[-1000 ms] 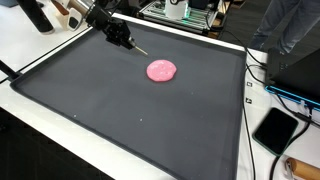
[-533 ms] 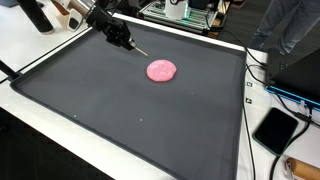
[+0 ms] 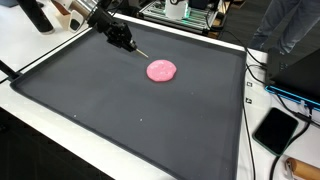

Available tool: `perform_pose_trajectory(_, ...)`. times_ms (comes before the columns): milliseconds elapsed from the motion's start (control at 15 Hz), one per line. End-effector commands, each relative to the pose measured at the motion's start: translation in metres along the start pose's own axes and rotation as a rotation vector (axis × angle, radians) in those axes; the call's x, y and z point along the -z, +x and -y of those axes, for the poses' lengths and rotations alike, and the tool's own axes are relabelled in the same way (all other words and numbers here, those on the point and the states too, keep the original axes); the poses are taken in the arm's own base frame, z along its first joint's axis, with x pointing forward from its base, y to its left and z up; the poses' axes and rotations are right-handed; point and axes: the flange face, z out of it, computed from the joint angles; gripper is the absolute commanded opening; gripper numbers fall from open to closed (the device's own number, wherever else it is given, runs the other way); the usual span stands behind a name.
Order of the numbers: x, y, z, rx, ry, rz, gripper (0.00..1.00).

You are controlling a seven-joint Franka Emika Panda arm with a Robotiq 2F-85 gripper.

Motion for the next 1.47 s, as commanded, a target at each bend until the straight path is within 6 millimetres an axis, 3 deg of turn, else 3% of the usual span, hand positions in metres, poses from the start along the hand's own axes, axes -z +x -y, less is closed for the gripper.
perform_pose_trajectory(0, 0.001, 0.005, 0.009, -0.018, -0.057, 0.001, 0.04)
perform_pose_trajectory(600, 0.005, 0.032, 0.055, -0.035, -0.261, 0.005, 0.04)
perform_pose_trajectory(1067, -0.003, 0.064, 0.123, 0.065, -0.492, 0.069, 0.04)
perform_pose_trajectory(1400, -0.025, 0.079, 0.178, 0.210, -0.627, 0.115, 0.04)
